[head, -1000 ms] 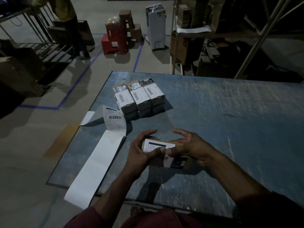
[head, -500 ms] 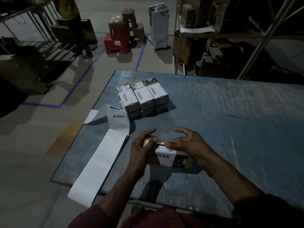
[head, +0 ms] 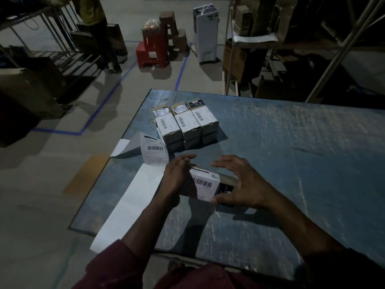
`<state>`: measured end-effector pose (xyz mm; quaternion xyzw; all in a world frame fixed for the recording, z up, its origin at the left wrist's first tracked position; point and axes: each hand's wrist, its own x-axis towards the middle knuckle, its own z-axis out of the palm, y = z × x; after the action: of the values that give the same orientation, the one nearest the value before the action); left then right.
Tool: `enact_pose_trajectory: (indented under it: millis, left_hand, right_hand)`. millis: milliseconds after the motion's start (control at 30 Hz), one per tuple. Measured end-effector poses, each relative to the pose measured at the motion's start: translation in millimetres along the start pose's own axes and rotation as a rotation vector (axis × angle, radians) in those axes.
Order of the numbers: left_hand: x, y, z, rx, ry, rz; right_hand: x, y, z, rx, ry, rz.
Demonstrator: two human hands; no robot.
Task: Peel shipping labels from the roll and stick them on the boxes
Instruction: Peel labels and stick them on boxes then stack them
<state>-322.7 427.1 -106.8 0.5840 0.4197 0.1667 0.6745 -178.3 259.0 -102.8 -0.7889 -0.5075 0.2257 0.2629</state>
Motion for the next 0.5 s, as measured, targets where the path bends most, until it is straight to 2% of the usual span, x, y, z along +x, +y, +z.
enact_pose_trajectory:
  millis: [133,233,333,500]
  left_hand:
    - [17,27,-2,-0.055,0.038,-0.175]
    - [28,47,-6,-0.082,0.007,-0.206]
    - [38,67,-12,-0.133,0.050,-0.086]
    - [65,81,-33,-0.166,0.172,-0.008]
  right_hand:
    - [5,3,7,-0.259,0.124,-0.146]
    - [14,3,8,-0.288,0.268,-0.185]
    - [35,-4,-5,-0.128,0.337,-0.088]
    - [108,-16,-48,0.029,0.488,0.232]
